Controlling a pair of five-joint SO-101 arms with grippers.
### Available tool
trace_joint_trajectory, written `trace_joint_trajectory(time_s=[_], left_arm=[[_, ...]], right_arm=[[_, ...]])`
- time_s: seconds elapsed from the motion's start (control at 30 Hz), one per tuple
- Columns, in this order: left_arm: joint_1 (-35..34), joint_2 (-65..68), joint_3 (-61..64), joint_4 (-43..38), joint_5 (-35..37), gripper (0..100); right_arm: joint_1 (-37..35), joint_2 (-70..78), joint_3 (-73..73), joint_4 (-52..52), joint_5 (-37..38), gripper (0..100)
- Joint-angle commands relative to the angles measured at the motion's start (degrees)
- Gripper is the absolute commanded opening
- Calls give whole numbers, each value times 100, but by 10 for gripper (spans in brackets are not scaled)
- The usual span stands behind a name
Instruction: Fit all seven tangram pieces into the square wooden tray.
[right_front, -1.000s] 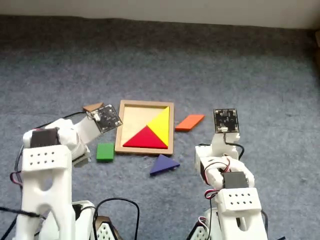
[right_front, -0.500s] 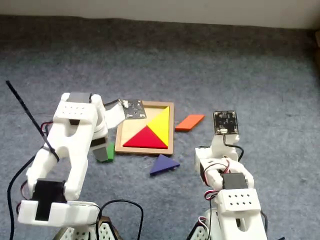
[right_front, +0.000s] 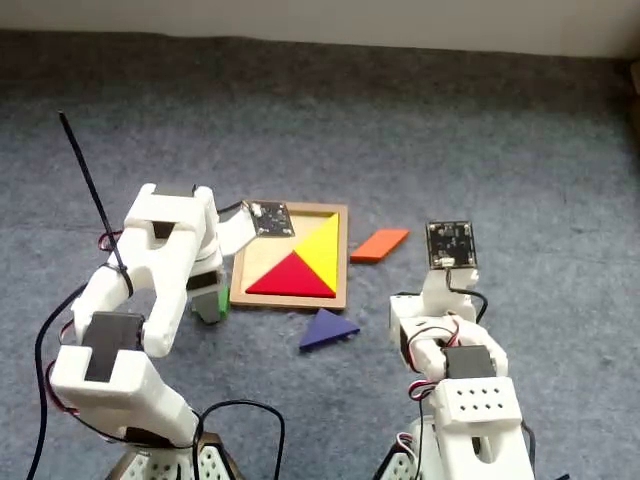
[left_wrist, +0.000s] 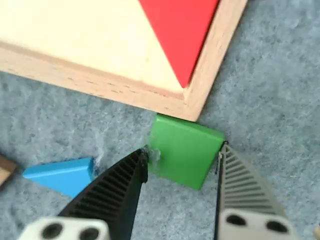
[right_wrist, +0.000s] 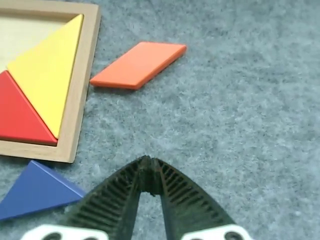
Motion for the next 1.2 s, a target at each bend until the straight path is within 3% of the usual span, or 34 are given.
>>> trace_joint_trajectory(time_s=[0.0,0.13,0.3,0.53,0.9,1.17], left_arm=[[110,57,-84,-88,-26,207],[127,101,-75,-79,-26,149],[180,110,-66,-53,-26,149],[136,48,-224,-44,695,268],[-101,110,-963,325,703,270],[-101,119,-655,413,712,271]], right_arm=[[66,-92,-75,-136,-18,6],[66,-92,-75,-136,-18,6],[66,-92,-75,-136,-18,6],[66,-92,-57,-136,-18,6],[57,-92,-57,-136,316,6],[57,-92,-57,-136,334,6]])
